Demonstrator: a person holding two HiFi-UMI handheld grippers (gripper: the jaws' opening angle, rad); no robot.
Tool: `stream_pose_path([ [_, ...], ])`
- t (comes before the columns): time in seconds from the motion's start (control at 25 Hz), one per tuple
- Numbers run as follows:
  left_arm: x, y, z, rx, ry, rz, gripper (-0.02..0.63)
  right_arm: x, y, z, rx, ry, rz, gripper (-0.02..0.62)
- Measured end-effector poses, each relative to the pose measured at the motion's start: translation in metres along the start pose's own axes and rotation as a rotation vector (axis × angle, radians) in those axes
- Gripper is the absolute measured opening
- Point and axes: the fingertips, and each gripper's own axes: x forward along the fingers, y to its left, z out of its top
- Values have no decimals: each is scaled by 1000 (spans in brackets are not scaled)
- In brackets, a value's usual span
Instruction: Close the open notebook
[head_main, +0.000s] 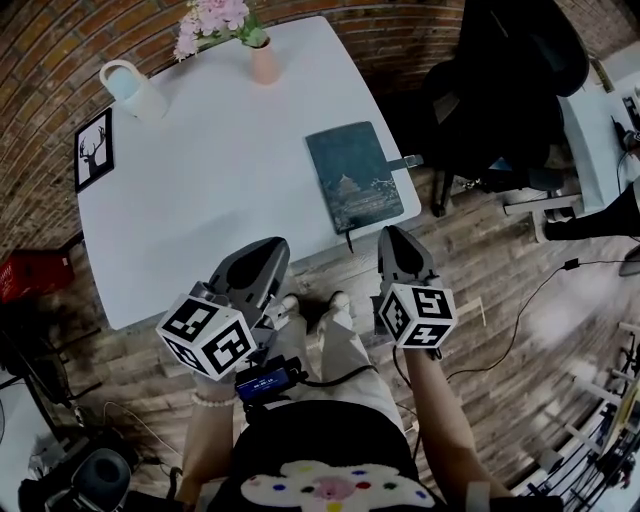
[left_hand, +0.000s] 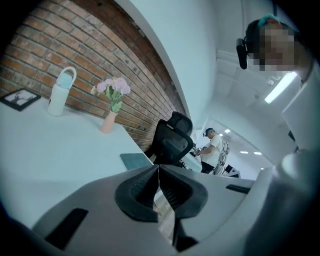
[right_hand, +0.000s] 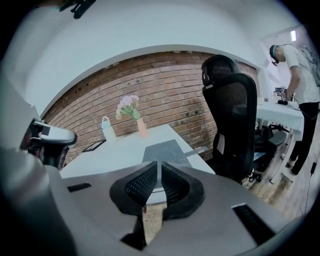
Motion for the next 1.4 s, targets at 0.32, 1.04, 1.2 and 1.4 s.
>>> stream_pose_path([
  [0.32, -20, -18, 26, 170, -62, 46, 17, -41, 31, 36, -100, -78, 49, 46],
  [1.04, -45, -66, 68, 415, -160, 15, 17, -100, 69, 91, -198, -225, 85, 37],
  [1.2, -48, -68, 70, 452, -161, 12, 17, -105, 74, 92, -214, -224, 92, 37],
  [1.4, -50, -67, 72, 473, -166, 12, 17, -106, 75, 92, -220, -226, 93, 37],
])
